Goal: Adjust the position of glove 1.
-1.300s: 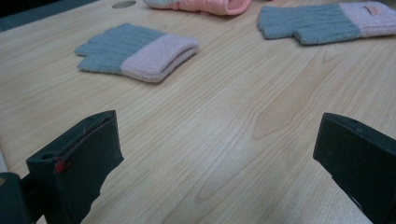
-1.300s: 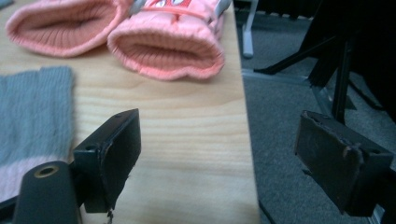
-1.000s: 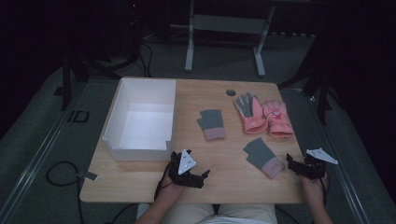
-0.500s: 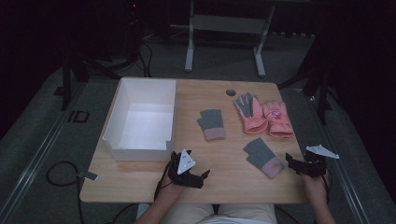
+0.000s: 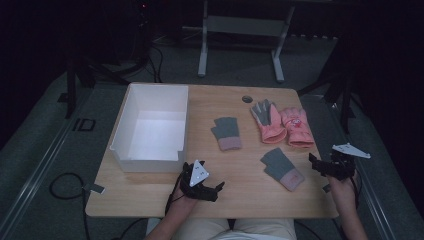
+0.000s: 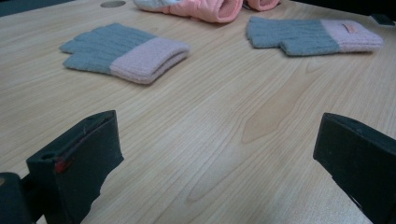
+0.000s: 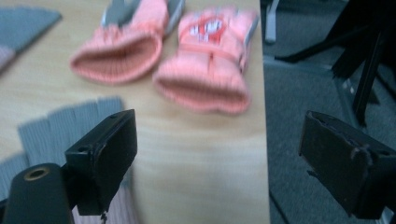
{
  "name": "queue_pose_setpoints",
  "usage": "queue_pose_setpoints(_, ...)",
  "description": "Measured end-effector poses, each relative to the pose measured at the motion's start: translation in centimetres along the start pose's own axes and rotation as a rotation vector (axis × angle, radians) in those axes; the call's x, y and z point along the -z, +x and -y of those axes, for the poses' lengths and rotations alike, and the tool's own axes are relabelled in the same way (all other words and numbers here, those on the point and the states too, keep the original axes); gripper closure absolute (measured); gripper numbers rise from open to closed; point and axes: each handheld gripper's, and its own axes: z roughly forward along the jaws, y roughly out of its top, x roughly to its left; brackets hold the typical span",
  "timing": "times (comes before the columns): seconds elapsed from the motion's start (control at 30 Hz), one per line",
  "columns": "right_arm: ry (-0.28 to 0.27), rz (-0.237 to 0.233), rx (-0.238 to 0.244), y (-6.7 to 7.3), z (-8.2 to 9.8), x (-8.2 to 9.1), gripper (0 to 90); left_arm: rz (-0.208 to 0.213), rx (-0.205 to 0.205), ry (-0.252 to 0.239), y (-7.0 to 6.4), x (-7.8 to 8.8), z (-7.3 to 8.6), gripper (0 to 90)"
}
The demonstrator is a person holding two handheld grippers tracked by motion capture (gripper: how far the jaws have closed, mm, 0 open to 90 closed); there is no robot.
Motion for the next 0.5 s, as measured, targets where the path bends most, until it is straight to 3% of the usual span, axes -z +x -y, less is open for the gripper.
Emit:
queue_pose_setpoints(0.1,-0.027,0.015,-0.005,0.2,-1.5,0.4,13.4,0.001,-0.001,0.000,0.0,0.0,0.0,0.4)
queue_pose_setpoints(0.2,-0.028,-0.030,-0.025,0.3,-2.8,0.5,13.6,0.000,0.000,-0.001,0.0,0.0,0.0,0.4)
queue_pose_setpoints(0.23,-0.031,-0.026,-0.027,0.5,-3.3,0.4,13.5,0.000,0.001,0.000,0.0,0.0,0.0,0.4)
queue_pose_setpoints(0.37,-0.038,-0.019,-0.009,1.3,-5.0,0.3,10.9,0.001,0.000,-0.001,0.0,0.0,0.0,0.4)
queue_pose_setpoints(0.43,-0.055,-0.071,-0.015,1.7,-5.8,0.3,10.6,0.002,0.000,0.001,0.0,0.0,0.0,0.4)
queue_pose_setpoints(0.5,-0.071,-0.094,-0.008,2.1,-6.5,0.4,10.6,0.003,0.000,0.001,0.0,0.0,0.0,0.4)
